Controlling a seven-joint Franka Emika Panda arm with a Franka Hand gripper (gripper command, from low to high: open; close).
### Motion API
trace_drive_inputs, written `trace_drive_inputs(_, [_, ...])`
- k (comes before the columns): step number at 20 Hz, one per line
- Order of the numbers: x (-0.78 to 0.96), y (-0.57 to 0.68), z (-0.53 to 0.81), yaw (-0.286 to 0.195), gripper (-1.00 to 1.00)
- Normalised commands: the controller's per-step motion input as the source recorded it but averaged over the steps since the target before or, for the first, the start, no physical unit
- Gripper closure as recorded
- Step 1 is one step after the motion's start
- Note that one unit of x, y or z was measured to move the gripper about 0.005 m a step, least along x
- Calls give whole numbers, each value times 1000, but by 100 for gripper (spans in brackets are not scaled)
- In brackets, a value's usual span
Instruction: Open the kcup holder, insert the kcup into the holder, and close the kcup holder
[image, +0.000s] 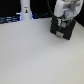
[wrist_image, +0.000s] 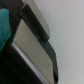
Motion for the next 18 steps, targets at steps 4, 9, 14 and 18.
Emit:
trace_drive_inputs(4, [78, 198, 996, 34, -100])
trace_drive_inputs(9, [99, 44, 547, -18, -100])
trace_drive_inputs(14, [20, 6, 9, -3, -100])
trace_drive_inputs(18, [2, -11, 0, -3, -100])
